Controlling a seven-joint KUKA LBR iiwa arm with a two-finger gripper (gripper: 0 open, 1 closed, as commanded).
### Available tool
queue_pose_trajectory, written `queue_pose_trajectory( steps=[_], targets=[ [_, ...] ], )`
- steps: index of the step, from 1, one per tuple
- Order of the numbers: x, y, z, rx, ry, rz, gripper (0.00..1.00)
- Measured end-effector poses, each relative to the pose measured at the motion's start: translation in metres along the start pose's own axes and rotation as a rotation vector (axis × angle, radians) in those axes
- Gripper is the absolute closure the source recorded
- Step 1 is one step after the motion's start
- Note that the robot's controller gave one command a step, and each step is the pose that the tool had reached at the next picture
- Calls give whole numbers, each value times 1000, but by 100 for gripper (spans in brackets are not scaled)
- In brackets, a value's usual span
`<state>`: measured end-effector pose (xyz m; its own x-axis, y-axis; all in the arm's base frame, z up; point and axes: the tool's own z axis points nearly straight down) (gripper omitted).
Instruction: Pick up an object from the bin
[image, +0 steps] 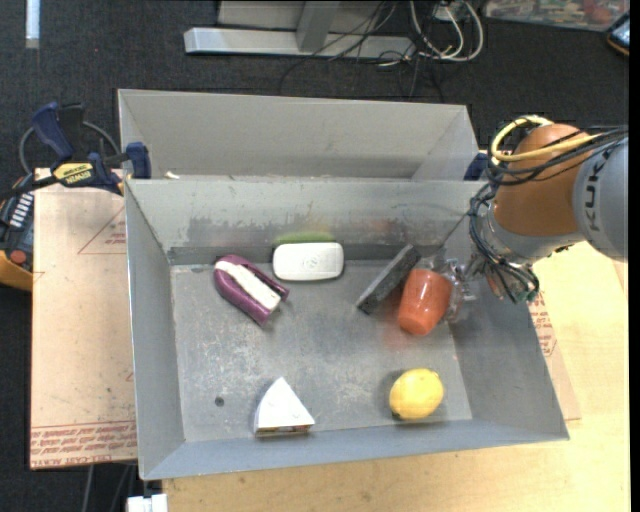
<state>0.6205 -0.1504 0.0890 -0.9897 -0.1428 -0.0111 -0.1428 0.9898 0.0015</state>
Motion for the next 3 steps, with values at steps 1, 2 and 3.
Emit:
queue_pose_trajectory(
  steps=[1,2,3],
  targets=[
    [1,1,-21,-1,3,-1,100],
    [-1,0,-36,2,-4,-1,100],
    [-2,0,-46,2,-4,-1,100]
  ],
)
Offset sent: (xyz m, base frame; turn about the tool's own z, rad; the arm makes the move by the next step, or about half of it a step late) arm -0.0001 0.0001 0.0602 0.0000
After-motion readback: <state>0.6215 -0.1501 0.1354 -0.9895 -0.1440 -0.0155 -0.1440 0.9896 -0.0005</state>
